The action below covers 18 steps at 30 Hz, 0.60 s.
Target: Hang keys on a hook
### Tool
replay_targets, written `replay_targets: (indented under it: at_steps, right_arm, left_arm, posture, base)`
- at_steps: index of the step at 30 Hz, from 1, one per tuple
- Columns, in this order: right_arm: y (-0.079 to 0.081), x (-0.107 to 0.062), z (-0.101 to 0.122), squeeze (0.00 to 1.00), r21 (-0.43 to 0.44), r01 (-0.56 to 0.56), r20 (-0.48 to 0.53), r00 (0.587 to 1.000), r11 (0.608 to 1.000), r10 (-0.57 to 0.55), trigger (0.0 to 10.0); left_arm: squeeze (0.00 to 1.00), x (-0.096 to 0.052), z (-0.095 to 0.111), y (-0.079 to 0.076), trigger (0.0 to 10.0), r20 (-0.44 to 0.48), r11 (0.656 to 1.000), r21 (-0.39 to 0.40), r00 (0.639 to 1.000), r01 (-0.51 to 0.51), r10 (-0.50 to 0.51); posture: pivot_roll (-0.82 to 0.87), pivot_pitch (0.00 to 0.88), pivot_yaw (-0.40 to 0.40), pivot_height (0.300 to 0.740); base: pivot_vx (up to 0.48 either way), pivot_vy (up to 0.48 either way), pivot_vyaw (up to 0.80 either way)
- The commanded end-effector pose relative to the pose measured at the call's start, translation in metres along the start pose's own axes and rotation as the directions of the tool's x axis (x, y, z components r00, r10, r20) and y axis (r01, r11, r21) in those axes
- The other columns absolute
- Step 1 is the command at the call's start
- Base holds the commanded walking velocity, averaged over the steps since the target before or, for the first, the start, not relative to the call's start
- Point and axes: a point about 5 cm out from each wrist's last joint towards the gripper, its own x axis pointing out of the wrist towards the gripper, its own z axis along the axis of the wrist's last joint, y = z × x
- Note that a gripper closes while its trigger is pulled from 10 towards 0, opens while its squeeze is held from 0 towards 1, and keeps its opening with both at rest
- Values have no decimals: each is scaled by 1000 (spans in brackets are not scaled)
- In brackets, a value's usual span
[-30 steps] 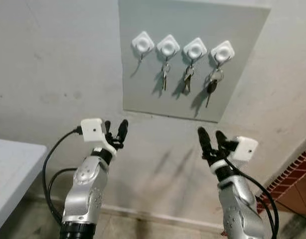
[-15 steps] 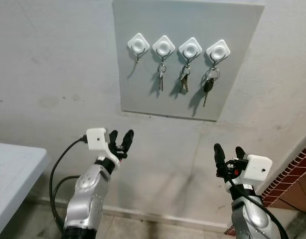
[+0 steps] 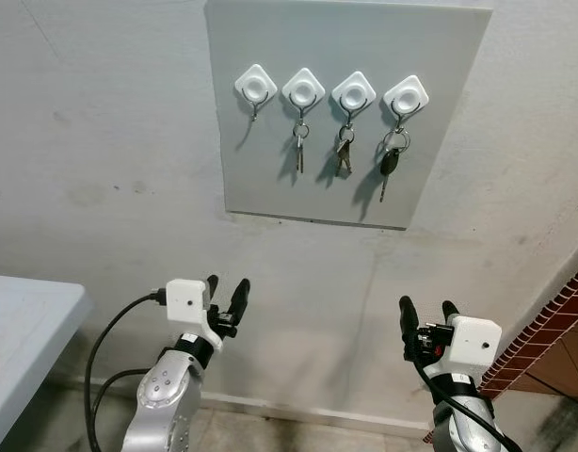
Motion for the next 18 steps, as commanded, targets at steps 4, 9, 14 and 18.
replay_targets:
  at_steps: [4,9,14,18]
  right_arm:
    - [-3,-3,-10,0,-36,15,-32,999,999,-16,10000]
    - [-6,3,-10,0,-81,12,-30,999,997,-14,10000]
    - [-7,12,-6,0,-112,6,-13,1000,994,-8,10000]
    - [-8,14,-4,0,-129,-6,-4,1000,992,5,10000]
  left_arm:
    - [0,-1,-11,10,10000,-28,998,20,998,-62,62]
    - [0,8,-5,6,10000,-3,999,17,999,-45,45]
    - [0,20,3,2,10000,34,1000,22,999,-22,21]
    - [0,24,5,1,10000,38,999,40,999,-9,8]
  posture:
    - [-74,0,3,740]
    - [-73,0,2,740]
    - [-78,0,0,740]
    - [-79,0,1,740]
  base:
    - [0,0,0]
    - [0,0,91]
    - [0,0,800]
    - [0,0,800]
